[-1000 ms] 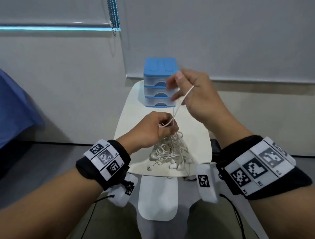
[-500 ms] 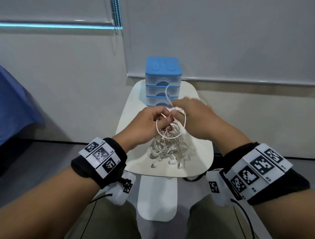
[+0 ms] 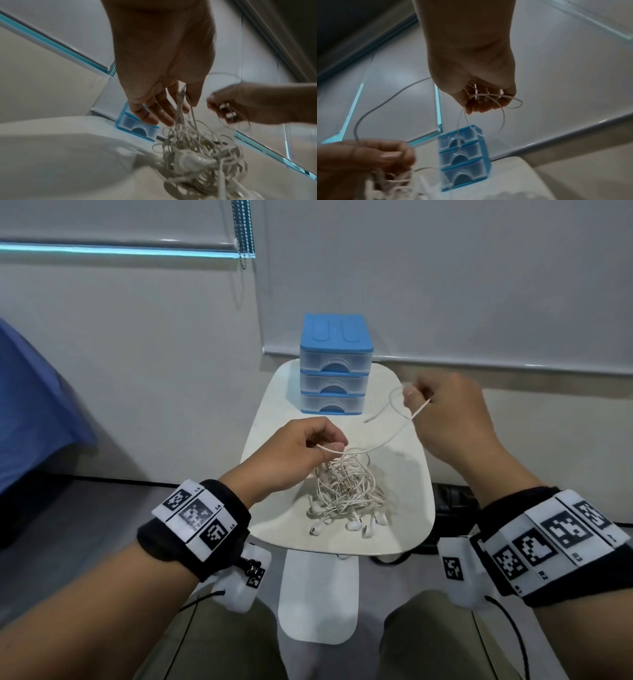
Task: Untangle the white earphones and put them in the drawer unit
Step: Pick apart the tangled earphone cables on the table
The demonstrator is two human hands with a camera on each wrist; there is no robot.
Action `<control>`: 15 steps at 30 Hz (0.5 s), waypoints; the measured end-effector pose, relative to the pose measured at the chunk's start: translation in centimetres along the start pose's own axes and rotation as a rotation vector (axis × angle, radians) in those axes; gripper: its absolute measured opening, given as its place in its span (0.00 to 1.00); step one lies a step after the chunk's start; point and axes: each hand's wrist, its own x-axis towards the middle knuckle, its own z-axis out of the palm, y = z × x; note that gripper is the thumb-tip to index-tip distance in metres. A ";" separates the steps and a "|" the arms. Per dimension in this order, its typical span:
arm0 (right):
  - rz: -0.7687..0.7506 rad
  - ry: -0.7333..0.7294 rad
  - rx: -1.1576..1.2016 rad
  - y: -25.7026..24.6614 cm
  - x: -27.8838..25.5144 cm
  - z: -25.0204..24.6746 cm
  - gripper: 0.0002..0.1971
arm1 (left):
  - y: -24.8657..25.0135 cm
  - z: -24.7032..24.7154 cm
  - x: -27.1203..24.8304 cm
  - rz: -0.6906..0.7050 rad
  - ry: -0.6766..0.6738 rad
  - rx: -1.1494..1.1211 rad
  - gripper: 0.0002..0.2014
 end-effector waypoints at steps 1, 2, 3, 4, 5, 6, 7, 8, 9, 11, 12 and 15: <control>0.048 -0.038 -0.059 0.8 0.1 -0.2 0.15 | -0.1 -0.3 0.0 -0.005 0.000 0.010 0.02; 0.098 -0.091 -0.119 1.5 0.1 -0.4 0.13 | -0.1 -0.6 -0.1 -0.010 -0.001 0.017 0.01; 0.145 -0.163 -0.175 2.1 0.0 -0.5 0.10 | -0.1 -0.9 -0.1 -0.013 0.001 0.019 0.03; 0.179 -0.245 -0.230 2.6 0.0 -0.5 0.08 | -0.2 -1.1 -0.1 -0.015 0.006 0.020 0.05; 0.196 -0.332 -0.290 2.9 -0.1 -0.4 0.08 | -0.2 -1.3 0.0 -0.021 0.016 0.016 0.07; 0.196 -0.416 -0.346 3.0 -0.3 -0.2 0.09 | -0.2 -1.5 0.1 -0.028 0.024 0.007 0.08; 0.182 -0.485 -0.389 2.9 -0.6 -0.1 0.12 | -0.2 -1.6 0.2 -0.035 0.031 -0.008 0.08; 0.168 -0.526 -0.398 2.7 -0.8 0.1 0.16 | -0.2 -1.6 0.4 -0.039 0.037 -0.026 0.09; 0.150 -0.540 -0.374 2.3 -1.0 0.3 0.19 | -0.1 -1.5 0.5 -0.044 0.044 -0.041 0.09; 0.055 -0.523 -0.258 1.4 -1.4 0.6 0.22 | 0.0 -1.3 0.6 -0.056 0.061 -0.061 0.08; -0.007 -0.503 -0.167 0.7 -1.7 0.9 0.24 | 0.1 -1.1 0.6 -0.061 0.075 -0.068 0.09; -0.146 -0.415 0.140 -1.4 -3.0 1.9 0.23 | 0.1 -0.7 0.7 -0.081 0.125 -0.115 0.10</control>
